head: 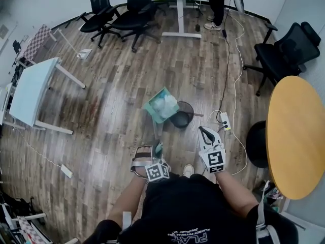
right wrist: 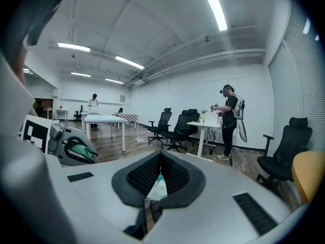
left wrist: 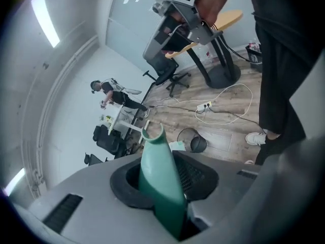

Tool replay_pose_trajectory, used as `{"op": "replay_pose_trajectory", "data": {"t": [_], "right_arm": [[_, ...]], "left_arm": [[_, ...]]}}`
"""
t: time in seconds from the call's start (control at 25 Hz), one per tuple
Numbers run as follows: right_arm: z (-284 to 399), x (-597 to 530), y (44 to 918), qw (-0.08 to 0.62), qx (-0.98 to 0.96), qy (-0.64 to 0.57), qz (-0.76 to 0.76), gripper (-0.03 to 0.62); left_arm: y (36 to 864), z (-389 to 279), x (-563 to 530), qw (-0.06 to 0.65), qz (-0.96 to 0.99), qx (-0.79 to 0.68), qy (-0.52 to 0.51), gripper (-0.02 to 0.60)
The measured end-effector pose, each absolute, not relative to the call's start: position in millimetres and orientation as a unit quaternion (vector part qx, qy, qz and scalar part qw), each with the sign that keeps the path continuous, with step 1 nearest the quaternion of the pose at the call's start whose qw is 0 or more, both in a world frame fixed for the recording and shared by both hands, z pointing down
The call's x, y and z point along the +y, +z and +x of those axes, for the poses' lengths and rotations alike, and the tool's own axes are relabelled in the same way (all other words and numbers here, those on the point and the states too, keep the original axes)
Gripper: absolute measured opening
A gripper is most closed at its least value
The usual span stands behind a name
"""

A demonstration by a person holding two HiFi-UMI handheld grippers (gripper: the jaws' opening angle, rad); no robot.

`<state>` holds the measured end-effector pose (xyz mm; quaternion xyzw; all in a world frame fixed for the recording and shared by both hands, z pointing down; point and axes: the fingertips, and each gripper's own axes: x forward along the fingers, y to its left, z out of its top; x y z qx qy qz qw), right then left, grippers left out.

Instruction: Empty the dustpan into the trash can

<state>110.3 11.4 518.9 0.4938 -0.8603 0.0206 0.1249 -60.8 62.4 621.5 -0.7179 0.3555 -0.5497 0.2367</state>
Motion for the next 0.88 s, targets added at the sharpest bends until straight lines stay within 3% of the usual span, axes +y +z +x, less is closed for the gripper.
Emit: {"op": "replay_pose_trajectory", "data": {"t": [0.32, 0.72, 0.88], "right_arm": [[122.9, 24.3, 533.1, 0.106, -0.864, 0.043, 0.49, 0.023], [134.0, 28.8, 527.6, 0.097, -0.862, 0.044, 0.496, 0.023], [135.7, 30.6, 526.5, 0.093, -0.86, 0.043, 0.499, 0.023]], "left_arm": [[639.3, -40.3, 81.4, 0.319, -0.701, 0.261, -0.582, 0.117], [655.0, -29.0, 103.6, 0.325, -0.7, 0.178, -0.61, 0.101], [640.5, -30.3, 81.7, 0.401, -0.651, 0.21, -0.609, 0.1]]}}
